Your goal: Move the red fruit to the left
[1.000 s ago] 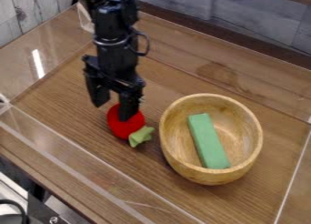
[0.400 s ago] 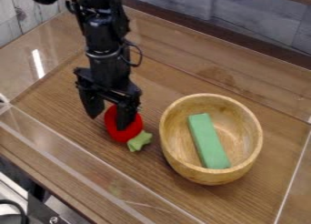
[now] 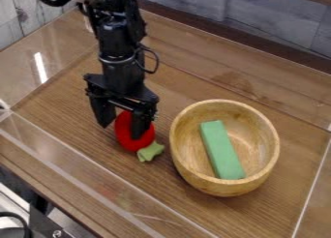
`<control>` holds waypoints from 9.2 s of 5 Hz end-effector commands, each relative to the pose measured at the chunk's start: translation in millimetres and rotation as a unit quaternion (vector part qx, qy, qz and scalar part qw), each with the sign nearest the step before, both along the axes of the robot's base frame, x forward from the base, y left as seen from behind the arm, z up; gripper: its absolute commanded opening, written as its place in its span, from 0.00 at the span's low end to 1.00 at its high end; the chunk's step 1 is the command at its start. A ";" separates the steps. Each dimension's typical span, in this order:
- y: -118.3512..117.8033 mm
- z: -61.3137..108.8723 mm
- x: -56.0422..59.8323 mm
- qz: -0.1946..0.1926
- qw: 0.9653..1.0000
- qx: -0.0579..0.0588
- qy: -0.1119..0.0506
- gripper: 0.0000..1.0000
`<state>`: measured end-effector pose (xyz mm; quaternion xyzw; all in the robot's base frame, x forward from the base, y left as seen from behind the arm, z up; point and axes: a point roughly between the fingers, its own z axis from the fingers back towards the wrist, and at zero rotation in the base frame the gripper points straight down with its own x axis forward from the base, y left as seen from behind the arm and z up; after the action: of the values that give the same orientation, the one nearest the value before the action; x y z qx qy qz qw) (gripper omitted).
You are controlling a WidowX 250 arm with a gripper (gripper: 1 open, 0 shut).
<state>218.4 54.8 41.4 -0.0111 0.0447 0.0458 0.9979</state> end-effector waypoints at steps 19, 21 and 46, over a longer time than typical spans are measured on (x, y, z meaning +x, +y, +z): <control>84.6 43.5 64.5 -0.001 0.997 -0.019 -0.072 0.00; 87.8 61.4 71.2 0.045 0.996 -0.021 -0.079 0.00; 39.2 72.2 77.1 -0.016 0.988 -0.022 -0.150 1.00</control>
<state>287.3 87.5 91.2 -0.0551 -0.0673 0.0251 0.9959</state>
